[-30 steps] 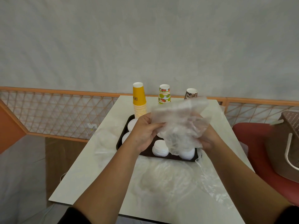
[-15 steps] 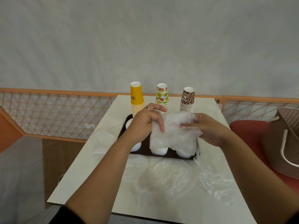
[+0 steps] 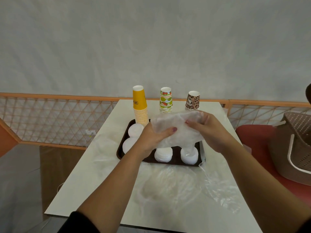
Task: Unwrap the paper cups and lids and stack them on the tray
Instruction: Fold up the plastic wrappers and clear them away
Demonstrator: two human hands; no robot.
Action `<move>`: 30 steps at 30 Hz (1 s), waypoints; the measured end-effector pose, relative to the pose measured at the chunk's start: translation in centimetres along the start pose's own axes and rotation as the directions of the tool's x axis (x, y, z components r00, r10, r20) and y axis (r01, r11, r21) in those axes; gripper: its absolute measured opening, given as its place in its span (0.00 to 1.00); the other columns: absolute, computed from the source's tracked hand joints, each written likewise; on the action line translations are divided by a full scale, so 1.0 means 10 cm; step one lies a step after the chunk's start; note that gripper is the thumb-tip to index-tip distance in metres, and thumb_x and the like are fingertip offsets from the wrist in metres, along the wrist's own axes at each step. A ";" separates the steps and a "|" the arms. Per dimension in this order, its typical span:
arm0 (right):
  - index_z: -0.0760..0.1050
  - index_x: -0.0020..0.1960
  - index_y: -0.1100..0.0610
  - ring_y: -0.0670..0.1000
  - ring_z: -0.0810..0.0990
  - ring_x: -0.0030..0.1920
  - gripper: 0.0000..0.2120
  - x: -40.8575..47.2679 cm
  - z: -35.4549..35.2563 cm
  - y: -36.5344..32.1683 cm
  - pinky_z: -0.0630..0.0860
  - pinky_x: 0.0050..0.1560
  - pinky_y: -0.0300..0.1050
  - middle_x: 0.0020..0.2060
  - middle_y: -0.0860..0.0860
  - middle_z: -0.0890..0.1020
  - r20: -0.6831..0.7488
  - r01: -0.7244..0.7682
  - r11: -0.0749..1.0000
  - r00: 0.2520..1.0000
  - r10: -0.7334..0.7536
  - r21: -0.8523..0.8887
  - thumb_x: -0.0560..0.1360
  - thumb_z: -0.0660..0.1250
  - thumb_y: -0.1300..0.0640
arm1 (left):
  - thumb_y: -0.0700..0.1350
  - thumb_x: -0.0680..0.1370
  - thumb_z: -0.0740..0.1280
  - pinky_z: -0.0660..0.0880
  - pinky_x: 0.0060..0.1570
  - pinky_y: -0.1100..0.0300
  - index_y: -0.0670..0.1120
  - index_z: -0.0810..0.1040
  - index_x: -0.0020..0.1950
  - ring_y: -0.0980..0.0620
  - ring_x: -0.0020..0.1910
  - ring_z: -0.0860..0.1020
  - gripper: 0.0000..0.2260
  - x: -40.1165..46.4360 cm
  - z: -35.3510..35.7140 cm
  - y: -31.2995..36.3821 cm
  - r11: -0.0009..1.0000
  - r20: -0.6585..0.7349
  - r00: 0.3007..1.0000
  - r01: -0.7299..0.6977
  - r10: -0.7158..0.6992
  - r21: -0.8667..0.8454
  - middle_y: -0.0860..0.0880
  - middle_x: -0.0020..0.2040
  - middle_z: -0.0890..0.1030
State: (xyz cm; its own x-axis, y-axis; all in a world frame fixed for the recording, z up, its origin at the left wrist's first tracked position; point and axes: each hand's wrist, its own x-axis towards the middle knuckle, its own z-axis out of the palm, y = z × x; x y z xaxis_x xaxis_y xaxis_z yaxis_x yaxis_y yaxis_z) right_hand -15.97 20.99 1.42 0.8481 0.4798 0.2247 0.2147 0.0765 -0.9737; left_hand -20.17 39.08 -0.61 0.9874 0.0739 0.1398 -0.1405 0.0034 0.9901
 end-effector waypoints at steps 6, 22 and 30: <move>0.69 0.67 0.53 0.50 0.78 0.60 0.27 -0.01 0.12 0.09 0.76 0.59 0.48 0.59 0.52 0.79 0.044 -0.065 0.996 0.997 0.068 -0.063 0.70 0.73 0.54 | 0.41 0.74 0.71 0.76 0.51 0.66 0.51 0.70 0.58 0.61 0.51 0.77 0.16 0.07 0.09 0.00 0.972 -0.144 0.969 -0.177 0.199 0.153 0.57 0.51 0.77; 0.77 0.59 0.60 0.54 0.82 0.51 0.15 0.06 0.08 0.33 0.78 0.56 0.54 0.51 0.55 0.83 -0.479 -0.137 0.978 0.876 0.047 -0.154 0.74 0.70 0.60 | 0.44 0.76 0.67 0.71 0.53 0.60 0.46 0.71 0.61 0.50 0.51 0.73 0.14 -0.05 0.13 -0.08 0.601 -0.254 0.643 -0.403 0.722 0.691 0.52 0.57 0.74; 0.76 0.60 0.56 0.51 0.83 0.52 0.13 0.04 0.21 0.21 0.79 0.53 0.44 0.50 0.51 0.84 -0.261 -0.055 0.989 0.965 0.019 -0.135 0.77 0.64 0.63 | 0.52 0.78 0.64 0.62 0.59 0.79 0.51 0.56 0.76 0.67 0.64 0.63 0.29 0.00 0.42 -0.02 0.955 -0.077 0.982 -0.150 0.175 0.256 0.62 0.66 0.63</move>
State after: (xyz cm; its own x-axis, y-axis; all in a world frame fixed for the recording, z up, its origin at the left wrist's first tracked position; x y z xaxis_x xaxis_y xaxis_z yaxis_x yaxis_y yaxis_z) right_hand -16.16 23.20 -0.59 0.9489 0.2364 0.2088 0.2307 -0.0690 -0.9706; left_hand -19.80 34.92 -0.72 0.9392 0.1496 0.3091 -0.2635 -0.2630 0.9281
